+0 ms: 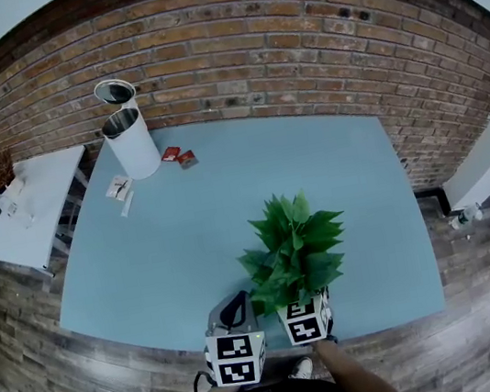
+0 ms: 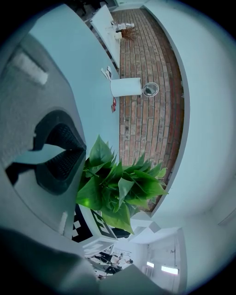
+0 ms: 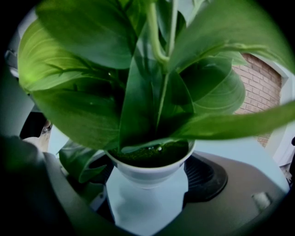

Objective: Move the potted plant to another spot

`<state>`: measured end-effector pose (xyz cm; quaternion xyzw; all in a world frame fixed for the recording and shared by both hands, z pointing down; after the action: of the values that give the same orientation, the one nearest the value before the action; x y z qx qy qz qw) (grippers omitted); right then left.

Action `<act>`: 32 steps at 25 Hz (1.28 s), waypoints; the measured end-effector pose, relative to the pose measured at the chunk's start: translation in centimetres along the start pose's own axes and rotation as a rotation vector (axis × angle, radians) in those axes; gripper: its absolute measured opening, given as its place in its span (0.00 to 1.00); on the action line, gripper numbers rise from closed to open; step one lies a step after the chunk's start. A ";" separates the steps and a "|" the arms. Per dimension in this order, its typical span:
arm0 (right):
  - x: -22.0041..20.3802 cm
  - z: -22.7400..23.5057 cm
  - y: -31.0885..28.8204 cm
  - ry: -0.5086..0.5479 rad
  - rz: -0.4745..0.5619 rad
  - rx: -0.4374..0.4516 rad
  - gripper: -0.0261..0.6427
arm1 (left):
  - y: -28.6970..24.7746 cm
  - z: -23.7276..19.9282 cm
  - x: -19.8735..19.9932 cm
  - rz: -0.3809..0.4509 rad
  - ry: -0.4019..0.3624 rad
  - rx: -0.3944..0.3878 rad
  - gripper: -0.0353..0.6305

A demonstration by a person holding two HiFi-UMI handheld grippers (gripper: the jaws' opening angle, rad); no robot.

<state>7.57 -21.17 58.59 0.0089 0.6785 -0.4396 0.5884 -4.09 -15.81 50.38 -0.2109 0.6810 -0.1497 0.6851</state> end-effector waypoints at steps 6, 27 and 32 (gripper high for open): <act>-0.9 3.4 2.1 0.002 0.005 -0.010 0.75 | -0.5 3.9 0.0 -0.008 -0.009 0.001 0.05; -3.0 11.0 6.2 0.009 0.011 0.011 0.75 | -2.3 12.6 0.7 0.008 -0.024 0.019 0.05; -3.3 11.4 6.5 0.003 0.010 0.024 0.75 | -2.3 13.6 0.8 0.010 -0.028 0.017 0.05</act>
<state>21.06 -22.41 58.35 0.0199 0.6739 -0.4451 0.5894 9.64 -17.05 50.65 -0.2039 0.6709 -0.1493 0.6971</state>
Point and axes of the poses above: the fingertips, and each gripper's own axes: y backward along the fingers, z to its right, x out of its top, the point moved 4 cm from there along y, backward along the fingers, and after that the axes turned 11 degrees about x, right-handed, at the moved point
